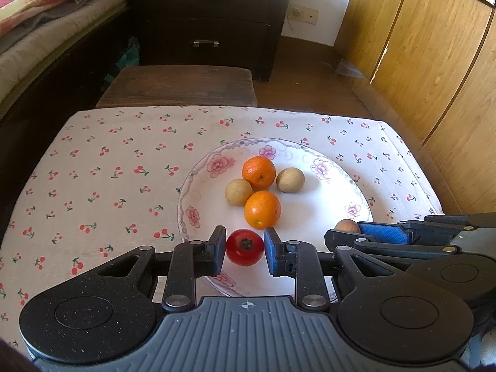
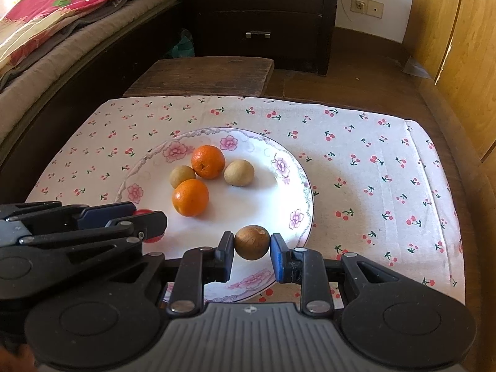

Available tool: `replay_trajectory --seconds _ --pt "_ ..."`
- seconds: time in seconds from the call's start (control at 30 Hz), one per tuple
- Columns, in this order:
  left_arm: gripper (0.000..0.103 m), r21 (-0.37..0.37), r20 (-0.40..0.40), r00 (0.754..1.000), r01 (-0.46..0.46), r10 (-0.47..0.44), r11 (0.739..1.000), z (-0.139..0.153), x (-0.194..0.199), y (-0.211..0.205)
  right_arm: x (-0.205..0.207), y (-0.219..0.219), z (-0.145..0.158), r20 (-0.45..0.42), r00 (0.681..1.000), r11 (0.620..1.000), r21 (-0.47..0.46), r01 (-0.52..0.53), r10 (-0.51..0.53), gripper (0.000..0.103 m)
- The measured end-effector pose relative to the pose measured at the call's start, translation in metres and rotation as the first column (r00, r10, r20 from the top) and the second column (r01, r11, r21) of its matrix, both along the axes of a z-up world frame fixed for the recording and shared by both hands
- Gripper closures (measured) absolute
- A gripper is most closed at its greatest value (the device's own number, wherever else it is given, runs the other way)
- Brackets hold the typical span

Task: Organize fruits
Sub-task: 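Carry the tomato in the left tool over the bowl while the right tool carries the kiwi, then open the left tool into the bowl while the right tool releases its kiwi, then move both tools back from the bowl toward the remaining fruit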

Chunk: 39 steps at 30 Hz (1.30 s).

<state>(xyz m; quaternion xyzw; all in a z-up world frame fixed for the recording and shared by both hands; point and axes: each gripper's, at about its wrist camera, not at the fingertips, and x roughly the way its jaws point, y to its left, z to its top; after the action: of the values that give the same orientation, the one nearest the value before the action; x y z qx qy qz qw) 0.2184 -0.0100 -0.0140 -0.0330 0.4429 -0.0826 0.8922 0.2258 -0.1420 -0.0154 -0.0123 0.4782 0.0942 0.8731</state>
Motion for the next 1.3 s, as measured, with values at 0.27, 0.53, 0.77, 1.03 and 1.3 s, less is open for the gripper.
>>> replay_trajectory --seconds 0.27,0.53,0.77,1.03,1.3 --pt "0.066 0.022 0.024 1.0 -0.003 0.003 1.0 0.004 -0.002 0.0 -0.002 -0.001 0.003 0.016 1.0 1.0 -0.004 -0.001 0.001 0.075" --pt "0.062 0.023 0.038 0.999 -0.013 0.012 1.0 0.007 -0.002 0.001 -0.002 -0.001 0.006 0.03 1.0 1.0 -0.004 0.007 -0.007 0.075" --pt "0.057 0.024 0.056 0.998 -0.018 0.017 1.0 0.011 -0.003 0.002 -0.004 -0.001 0.007 0.036 0.999 1.0 -0.019 0.007 -0.006 0.075" --pt "0.056 0.031 0.082 0.997 -0.018 0.015 0.999 0.018 -0.01 0.004 -0.012 0.004 0.014 0.066 0.998 0.999 -0.04 0.0 0.003 0.074" --pt "0.056 0.029 0.109 0.994 -0.017 0.014 0.999 0.027 -0.02 0.008 -0.026 0.009 0.026 0.11 0.994 0.998 -0.064 -0.012 0.019 0.074"
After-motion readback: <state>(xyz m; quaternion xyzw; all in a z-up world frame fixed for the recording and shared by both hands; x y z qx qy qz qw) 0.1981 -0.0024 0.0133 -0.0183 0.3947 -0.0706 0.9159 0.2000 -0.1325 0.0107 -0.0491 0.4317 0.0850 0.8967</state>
